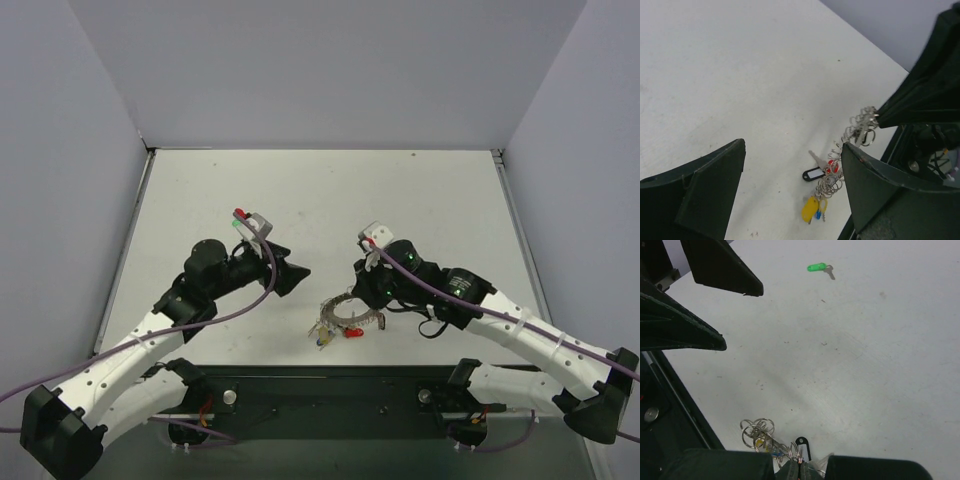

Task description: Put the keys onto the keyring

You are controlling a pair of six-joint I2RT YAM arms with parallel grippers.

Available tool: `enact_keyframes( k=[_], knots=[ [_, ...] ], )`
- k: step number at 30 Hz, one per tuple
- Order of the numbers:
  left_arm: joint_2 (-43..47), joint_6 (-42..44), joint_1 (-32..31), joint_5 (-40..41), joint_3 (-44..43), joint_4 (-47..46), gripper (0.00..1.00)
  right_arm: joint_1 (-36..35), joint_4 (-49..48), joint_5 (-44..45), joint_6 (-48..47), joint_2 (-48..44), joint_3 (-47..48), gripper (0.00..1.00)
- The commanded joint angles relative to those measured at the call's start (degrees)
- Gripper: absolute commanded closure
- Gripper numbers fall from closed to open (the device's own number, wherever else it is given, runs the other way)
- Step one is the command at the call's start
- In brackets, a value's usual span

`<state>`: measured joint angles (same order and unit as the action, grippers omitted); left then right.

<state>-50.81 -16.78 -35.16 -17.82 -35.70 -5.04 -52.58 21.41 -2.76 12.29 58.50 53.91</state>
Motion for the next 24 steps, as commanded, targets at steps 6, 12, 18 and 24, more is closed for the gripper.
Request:
enact_keyframes(
  k=[6,12,18,24],
  knots=[
    [-1.92,2.98,0.18,-25.41,-6.65,-6.04,0.21,1.51,-3.65,-13.31,-8.42,-1.19,4.89,1.0],
    [-5.26,1.84,0.0,-33.41,-9.65,-6.83,0.32,2.83,-5.59,-16.83,-9.31,-1.28,6.29,1.0],
    [-7.81,1.31,-0.7,-36.75,-10.97,-6.74,0.45,5.11,-7.87,-19.29,-8.43,-1.28,6.56,1.0],
    [-11.15,0.87,-1.58,-37.99,-11.76,-6.48,0.47,9.24,-10.24,-24.91,-5.71,-1.19,6.3,1.0]
  ],
)
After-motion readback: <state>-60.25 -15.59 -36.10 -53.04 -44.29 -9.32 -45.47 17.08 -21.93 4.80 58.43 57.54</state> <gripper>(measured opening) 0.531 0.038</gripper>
